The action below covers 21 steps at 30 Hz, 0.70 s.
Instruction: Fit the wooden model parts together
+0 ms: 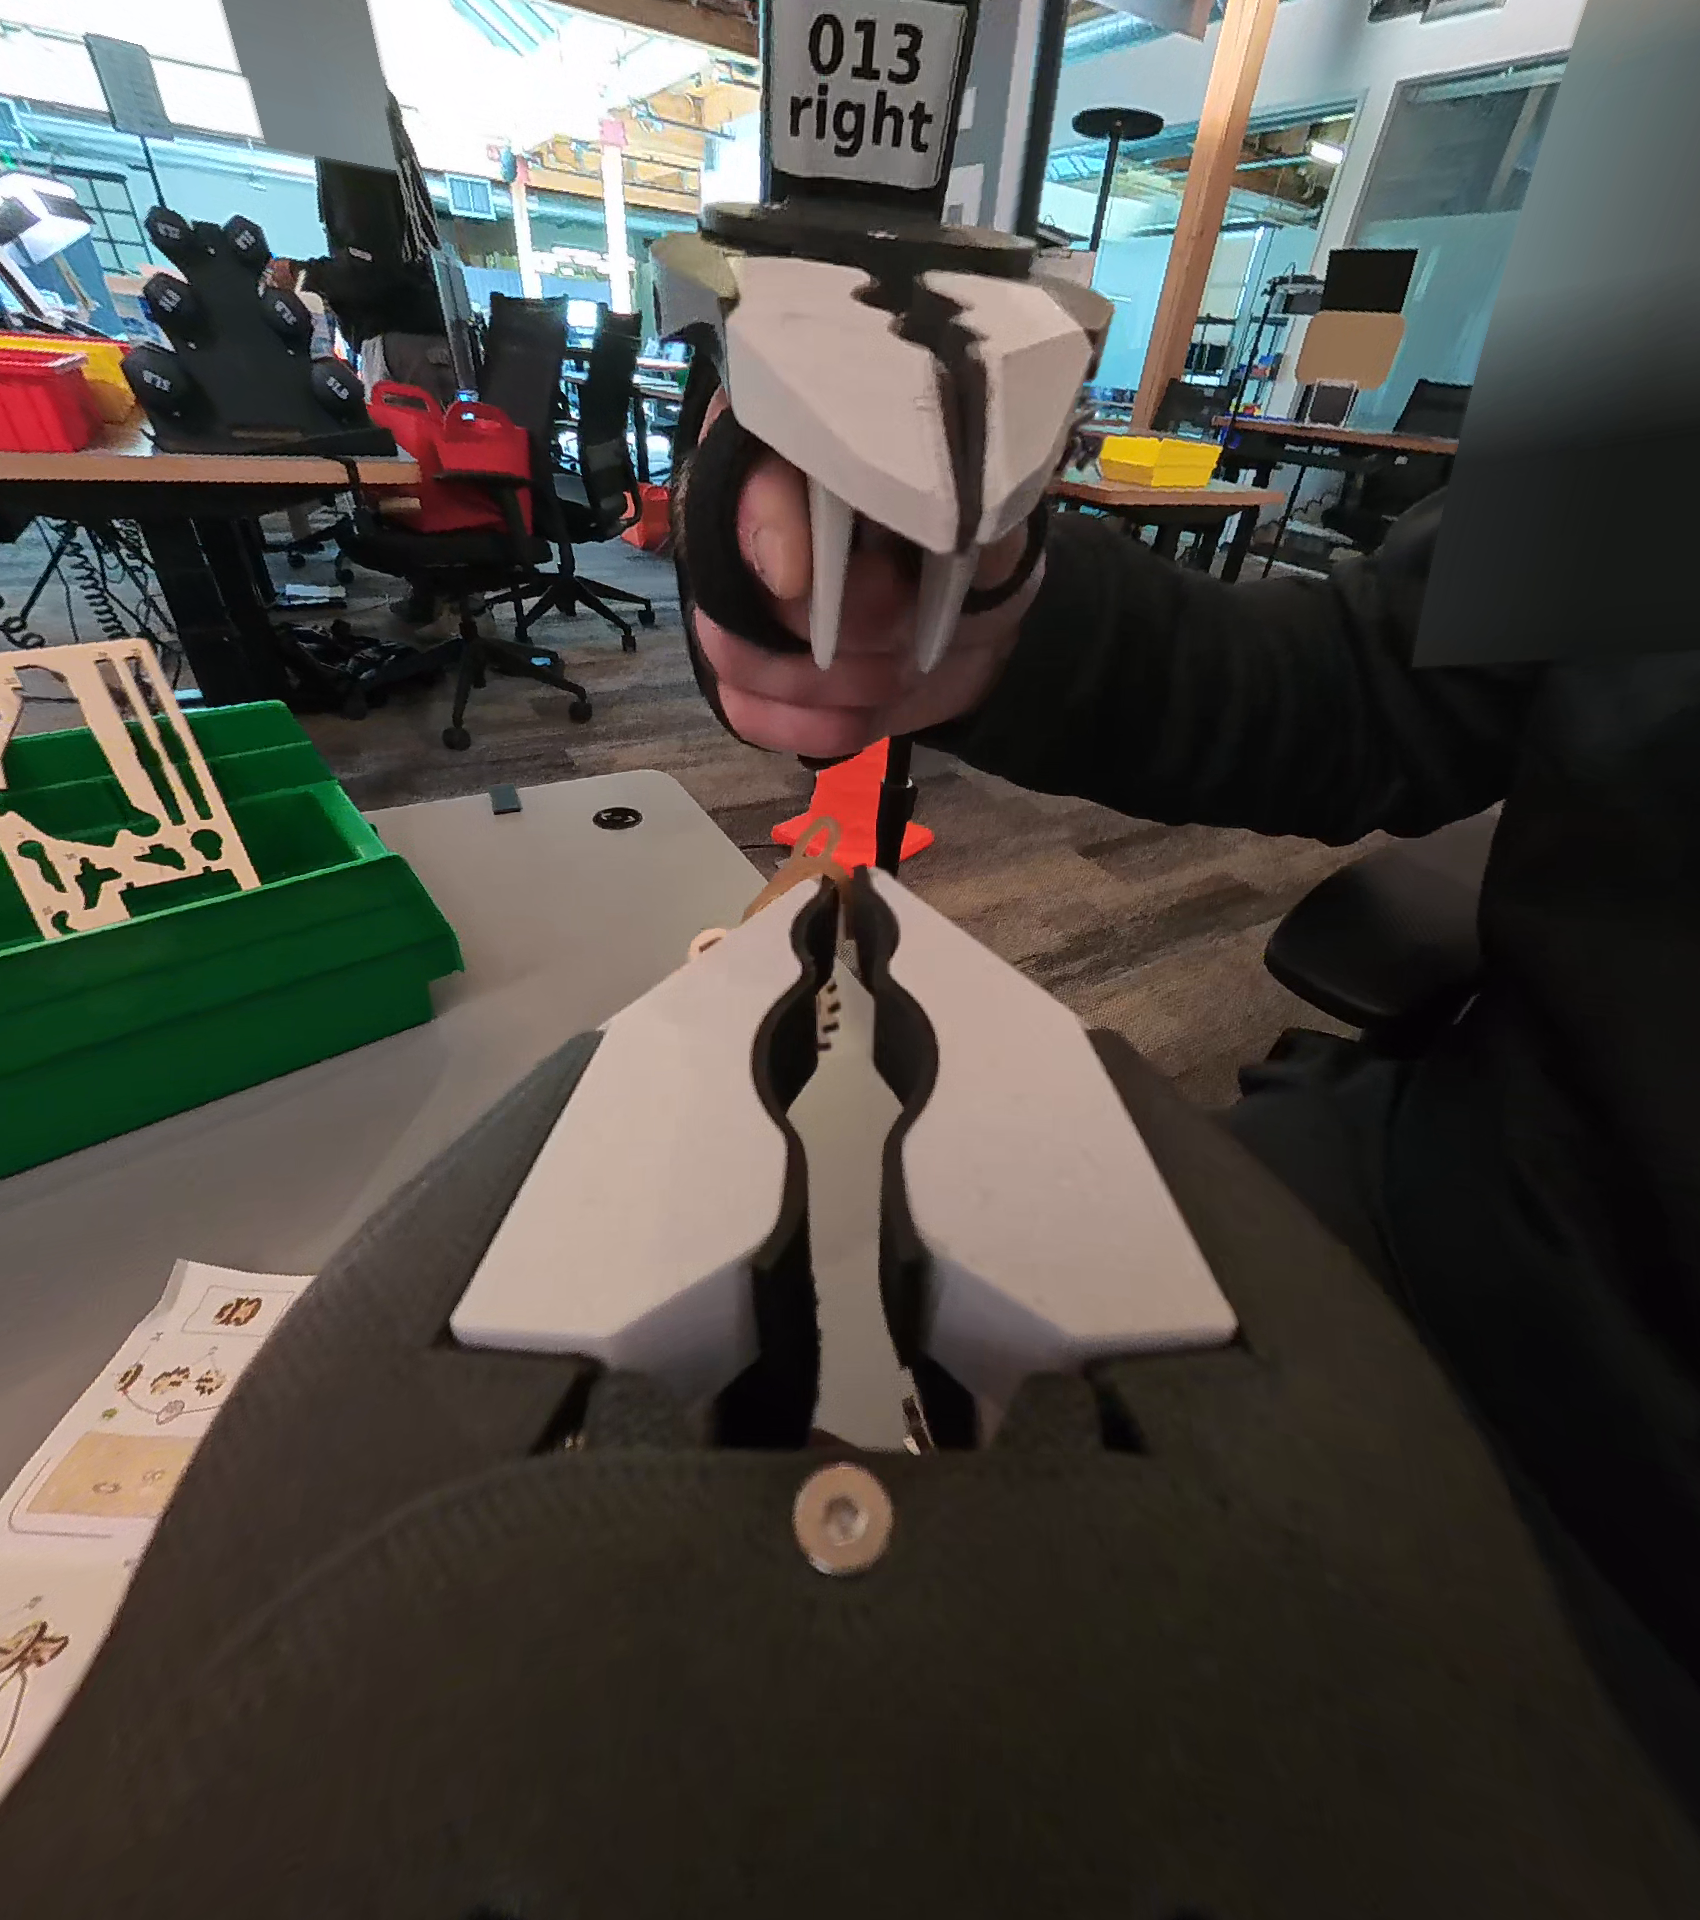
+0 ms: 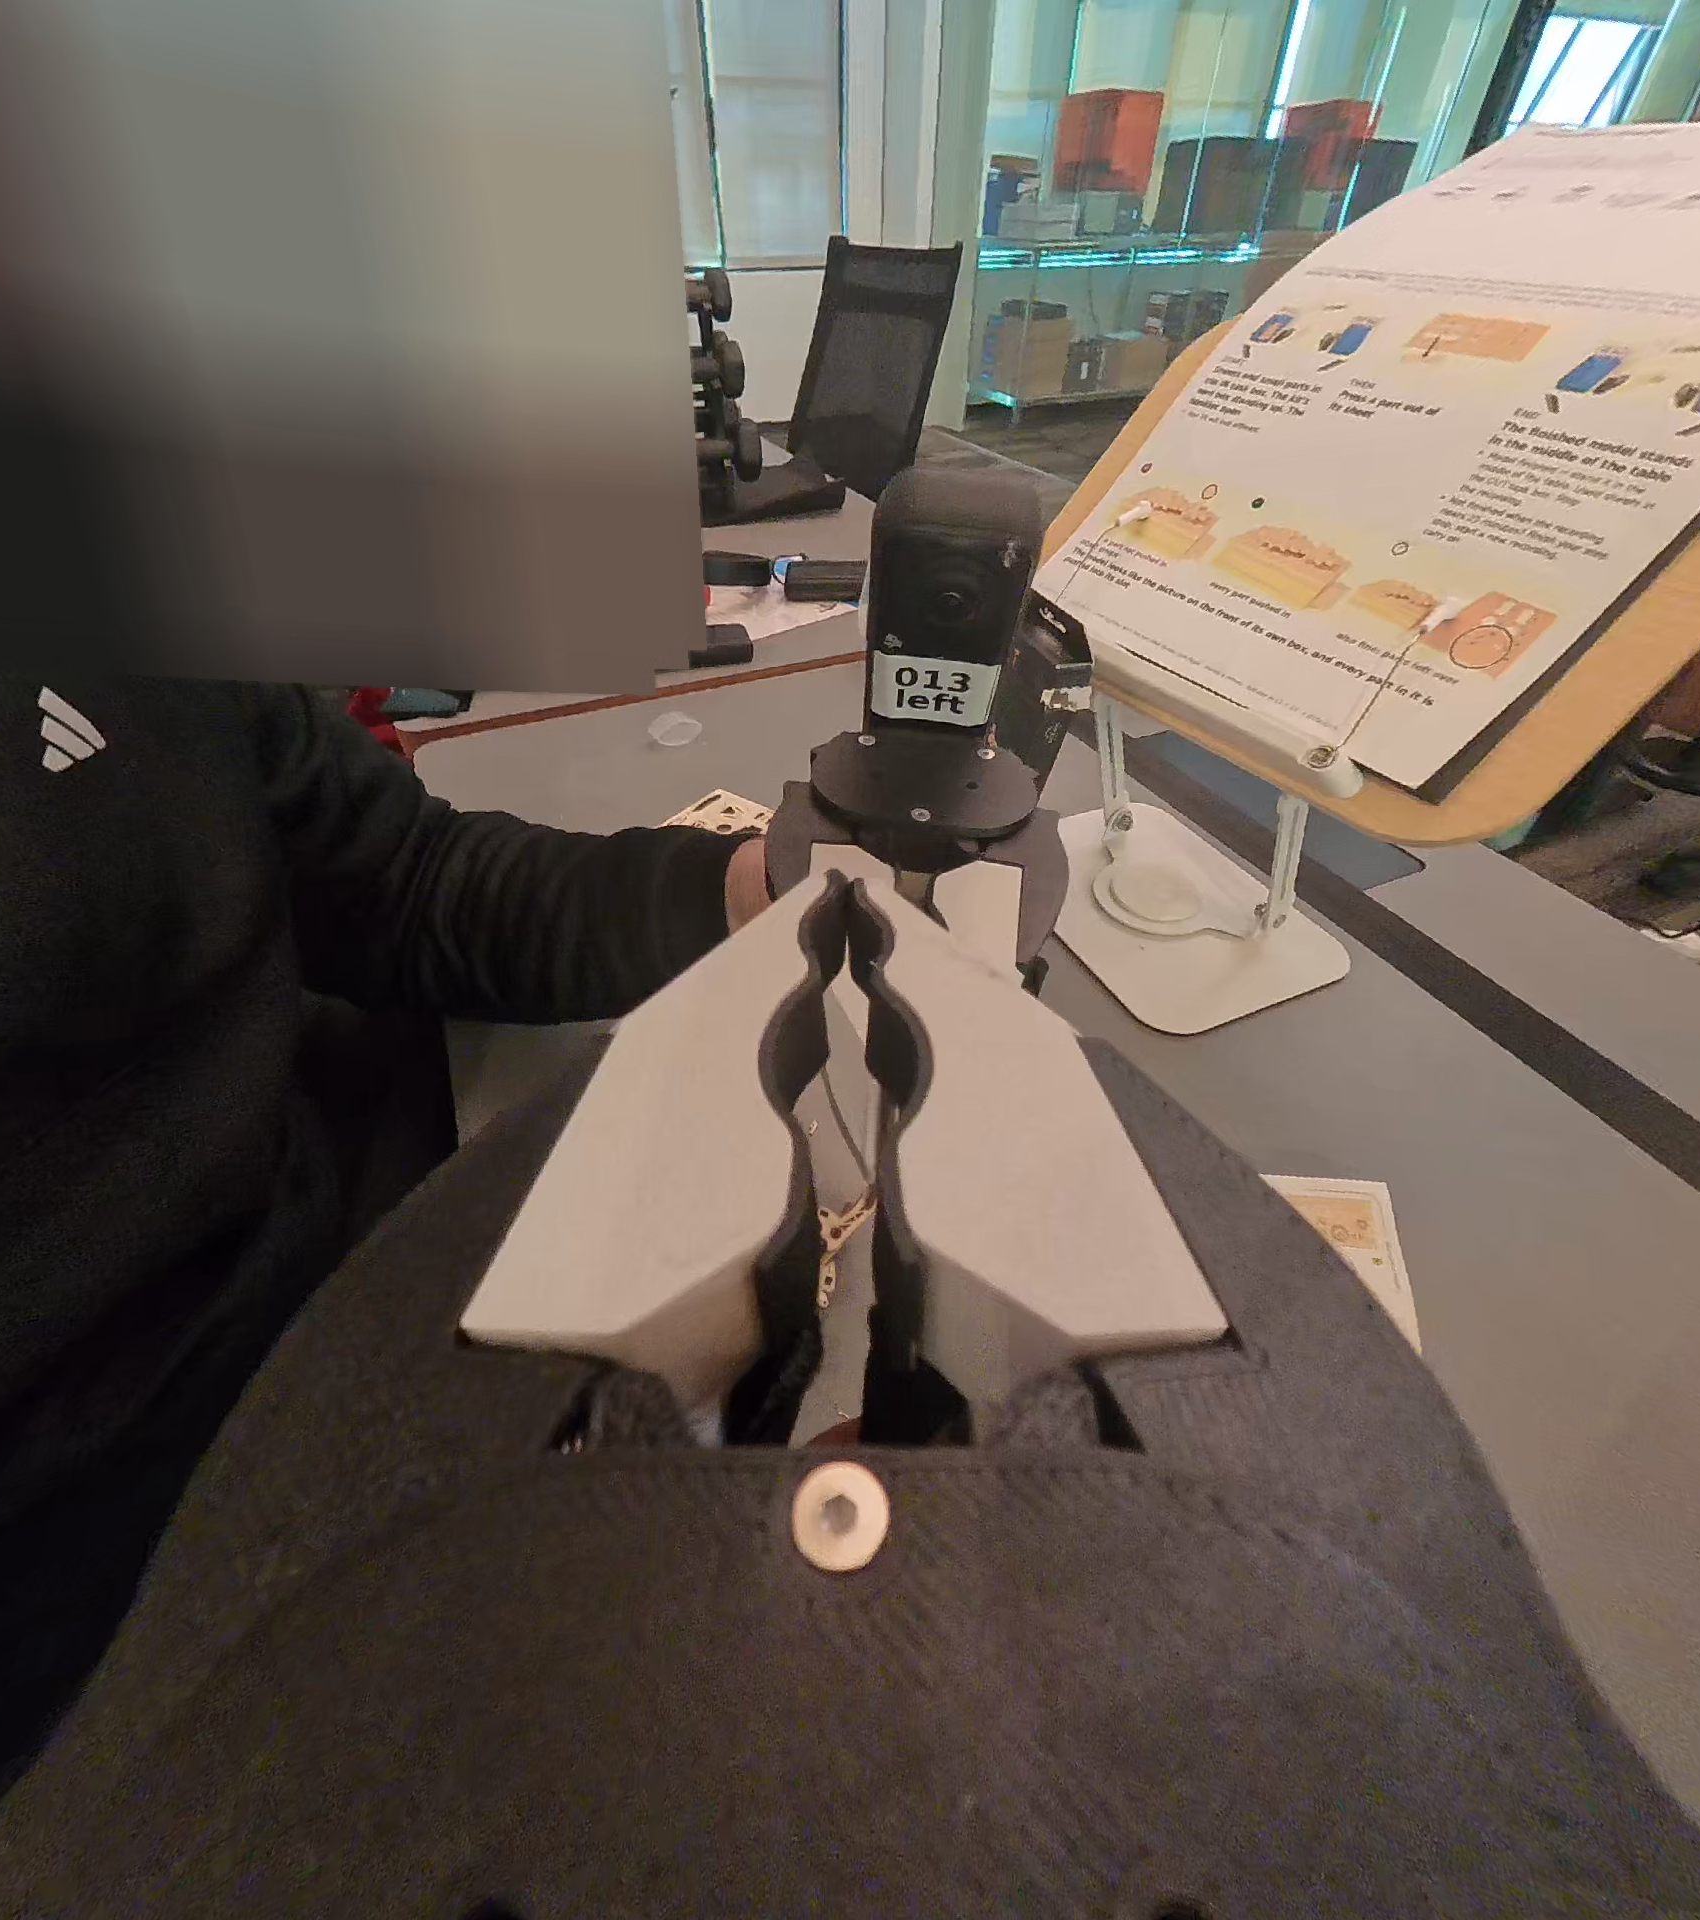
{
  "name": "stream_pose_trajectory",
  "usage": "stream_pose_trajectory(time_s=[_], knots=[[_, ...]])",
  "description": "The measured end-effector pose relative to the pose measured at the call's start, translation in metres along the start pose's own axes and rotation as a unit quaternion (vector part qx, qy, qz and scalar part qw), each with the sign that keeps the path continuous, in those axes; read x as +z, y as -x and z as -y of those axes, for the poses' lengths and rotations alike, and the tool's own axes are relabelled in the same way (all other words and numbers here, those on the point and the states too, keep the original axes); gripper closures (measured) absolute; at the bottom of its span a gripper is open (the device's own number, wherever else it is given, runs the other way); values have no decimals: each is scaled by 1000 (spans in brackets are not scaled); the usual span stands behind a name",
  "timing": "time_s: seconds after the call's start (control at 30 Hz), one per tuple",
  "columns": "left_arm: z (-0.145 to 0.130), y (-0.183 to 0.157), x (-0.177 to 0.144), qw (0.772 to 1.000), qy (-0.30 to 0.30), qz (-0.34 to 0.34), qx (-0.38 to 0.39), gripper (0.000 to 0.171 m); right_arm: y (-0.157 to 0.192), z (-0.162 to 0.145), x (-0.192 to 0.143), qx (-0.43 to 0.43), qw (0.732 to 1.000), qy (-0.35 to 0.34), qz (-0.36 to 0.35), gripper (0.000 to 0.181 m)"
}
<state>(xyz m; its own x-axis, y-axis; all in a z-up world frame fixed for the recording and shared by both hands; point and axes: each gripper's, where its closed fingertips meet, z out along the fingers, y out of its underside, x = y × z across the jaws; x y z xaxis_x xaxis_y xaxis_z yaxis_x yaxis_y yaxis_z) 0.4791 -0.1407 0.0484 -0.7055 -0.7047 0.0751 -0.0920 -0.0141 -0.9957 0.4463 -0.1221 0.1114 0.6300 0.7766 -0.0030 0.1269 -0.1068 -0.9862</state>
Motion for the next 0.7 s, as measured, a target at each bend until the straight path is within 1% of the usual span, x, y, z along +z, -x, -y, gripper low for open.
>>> stream_pose_trajectory(time_s=[0.07,0.1,0.2,0.33,0.37,0.4,0.53,0.67,0.7], knots=[[0,2,-1,1000,-3,3,-1,169,-3,1,-1,8,1000,-5,-1,181],[0,3,-2,1000,-3,3,-2,171,-4,1,-1,11,1000,-8,-1,181],[-2,5,-4,1000,-1,11,4,171,-7,-2,-1,16,1000,-2,-5,181],[2,1,-6,1000,-7,2,9,171,-14,-17,-1,10,998,46,-30,181],[3,0,-7,1000,-10,1,13,171,-16,-23,-2,6,997,64,-38,171],[4,1,-8,1000,-12,3,16,171,-17,-29,-3,-5,996,83,-45,170],[11,-6,-11,999,-25,-8,26,171,-14,-45,-5,-34,990,126,-56,170],[9,-7,-12,999,-9,-1,42,171,-10,-48,0,2,994,110,-31,177],[9,-9,-12,999,-7,-5,46,171,-8,-49,1,8,994,106,-22,181]])
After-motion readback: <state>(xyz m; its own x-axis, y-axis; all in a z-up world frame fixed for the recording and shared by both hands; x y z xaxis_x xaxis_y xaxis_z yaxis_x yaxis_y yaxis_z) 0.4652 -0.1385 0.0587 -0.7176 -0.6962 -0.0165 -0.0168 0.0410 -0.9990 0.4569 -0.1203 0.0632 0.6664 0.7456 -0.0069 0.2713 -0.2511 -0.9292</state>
